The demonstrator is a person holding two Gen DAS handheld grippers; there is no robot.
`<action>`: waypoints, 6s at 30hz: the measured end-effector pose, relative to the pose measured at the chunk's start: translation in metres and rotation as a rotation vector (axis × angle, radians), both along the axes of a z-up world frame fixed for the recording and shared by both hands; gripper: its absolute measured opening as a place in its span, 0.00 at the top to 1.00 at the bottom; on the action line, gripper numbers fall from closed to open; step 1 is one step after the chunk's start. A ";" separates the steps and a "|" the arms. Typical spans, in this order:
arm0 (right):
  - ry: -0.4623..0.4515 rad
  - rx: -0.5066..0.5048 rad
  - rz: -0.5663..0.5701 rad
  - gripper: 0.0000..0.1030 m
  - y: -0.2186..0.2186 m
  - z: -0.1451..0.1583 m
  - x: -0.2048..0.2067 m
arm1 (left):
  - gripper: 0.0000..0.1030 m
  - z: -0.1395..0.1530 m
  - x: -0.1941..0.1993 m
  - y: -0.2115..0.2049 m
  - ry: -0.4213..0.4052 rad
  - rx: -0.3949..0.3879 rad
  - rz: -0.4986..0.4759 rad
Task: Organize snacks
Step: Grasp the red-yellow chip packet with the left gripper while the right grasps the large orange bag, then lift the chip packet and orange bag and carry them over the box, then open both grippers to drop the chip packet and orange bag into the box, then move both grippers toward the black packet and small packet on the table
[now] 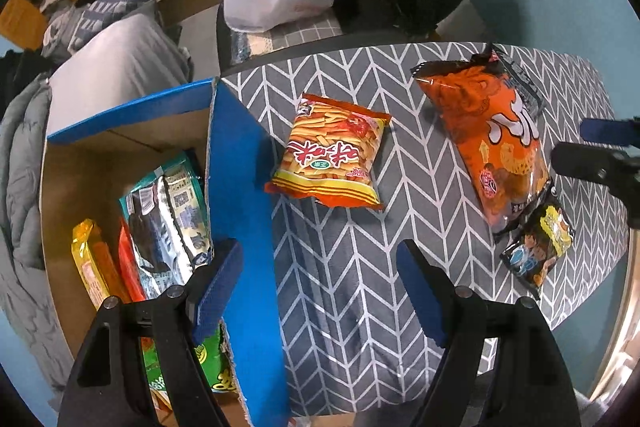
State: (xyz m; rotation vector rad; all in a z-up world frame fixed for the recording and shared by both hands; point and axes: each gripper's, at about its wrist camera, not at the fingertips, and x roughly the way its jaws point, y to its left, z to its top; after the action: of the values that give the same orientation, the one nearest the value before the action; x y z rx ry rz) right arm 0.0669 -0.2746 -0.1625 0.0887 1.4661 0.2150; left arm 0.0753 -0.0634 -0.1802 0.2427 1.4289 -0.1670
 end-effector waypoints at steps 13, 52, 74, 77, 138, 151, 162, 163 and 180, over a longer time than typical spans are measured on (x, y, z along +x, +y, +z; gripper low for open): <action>0.016 -0.024 0.008 0.26 0.012 -0.028 0.011 | 0.23 -0.001 0.010 0.013 -0.031 0.011 0.003; -0.009 0.053 -0.080 0.62 -0.007 -0.047 -0.003 | 0.20 -0.083 0.083 -0.021 0.162 -0.025 0.048; -0.053 0.030 -0.064 0.62 0.002 -0.013 -0.030 | 0.64 -0.042 0.040 0.003 0.085 -0.089 0.106; -0.063 0.023 -0.052 0.62 0.009 -0.004 -0.034 | 0.64 -0.027 0.030 0.006 0.067 -0.092 0.100; -0.111 0.097 0.497 0.62 0.316 0.060 0.018 | 0.63 0.056 -0.067 0.242 -0.061 -0.075 0.507; -0.109 0.115 0.495 0.43 0.317 0.065 0.019 | 0.33 0.065 -0.072 0.244 -0.073 -0.056 0.521; -0.145 0.115 0.468 0.32 0.283 0.083 0.018 | 0.33 0.090 -0.077 0.219 -0.081 -0.074 0.514; -0.146 0.117 0.462 0.32 0.278 0.085 0.018 | 0.32 0.092 -0.076 0.214 -0.082 -0.072 0.504; -0.156 0.043 0.349 0.27 0.155 0.083 0.023 | 0.24 0.109 -0.060 0.114 -0.102 -0.094 0.343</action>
State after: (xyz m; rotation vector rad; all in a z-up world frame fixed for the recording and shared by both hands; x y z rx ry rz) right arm 0.0904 -0.1198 -0.0790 -0.1481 1.3146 0.5259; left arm 0.0151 0.0510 -0.0708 -0.0722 1.3361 0.0589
